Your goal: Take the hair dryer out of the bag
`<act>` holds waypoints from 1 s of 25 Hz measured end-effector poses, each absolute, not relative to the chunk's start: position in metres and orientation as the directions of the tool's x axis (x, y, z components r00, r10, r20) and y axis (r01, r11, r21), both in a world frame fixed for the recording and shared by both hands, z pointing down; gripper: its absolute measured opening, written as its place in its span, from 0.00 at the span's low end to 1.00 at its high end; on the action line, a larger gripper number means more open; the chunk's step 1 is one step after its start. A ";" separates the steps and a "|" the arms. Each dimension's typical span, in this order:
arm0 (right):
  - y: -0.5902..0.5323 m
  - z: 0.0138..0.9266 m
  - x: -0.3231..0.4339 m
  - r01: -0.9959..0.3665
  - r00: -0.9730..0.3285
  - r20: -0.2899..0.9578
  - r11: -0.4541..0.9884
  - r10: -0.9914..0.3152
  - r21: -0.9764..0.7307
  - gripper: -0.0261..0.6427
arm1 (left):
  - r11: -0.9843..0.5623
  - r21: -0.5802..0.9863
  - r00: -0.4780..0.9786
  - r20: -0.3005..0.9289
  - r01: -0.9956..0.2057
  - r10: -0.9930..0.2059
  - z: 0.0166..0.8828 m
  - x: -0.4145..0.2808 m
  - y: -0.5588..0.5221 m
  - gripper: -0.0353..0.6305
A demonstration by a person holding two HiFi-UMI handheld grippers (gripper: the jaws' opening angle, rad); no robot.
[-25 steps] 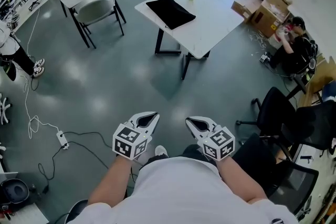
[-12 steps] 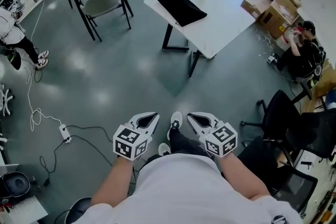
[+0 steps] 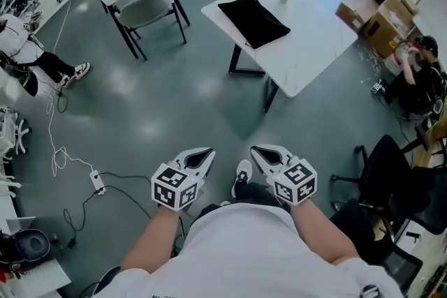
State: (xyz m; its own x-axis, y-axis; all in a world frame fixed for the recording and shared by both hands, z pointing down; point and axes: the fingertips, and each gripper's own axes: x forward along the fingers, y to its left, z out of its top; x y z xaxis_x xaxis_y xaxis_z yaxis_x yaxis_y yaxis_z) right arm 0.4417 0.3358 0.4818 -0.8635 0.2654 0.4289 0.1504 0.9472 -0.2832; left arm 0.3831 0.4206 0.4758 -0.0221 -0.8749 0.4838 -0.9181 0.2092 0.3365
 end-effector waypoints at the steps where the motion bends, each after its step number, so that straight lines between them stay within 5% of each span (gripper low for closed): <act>1: 0.325 0.482 0.435 0.145 -0.867 0.425 0.948 0.260 -0.285 0.06 | 0.205 0.330 -0.022 0.482 -0.921 -0.876 0.473 0.375 0.410 0.08; 25: 0.182 0.490 0.378 0.085 -0.882 0.420 0.948 0.216 -0.308 0.06 | 0.140 0.255 0.019 0.535 -0.957 -0.845 0.458 0.302 0.261 0.08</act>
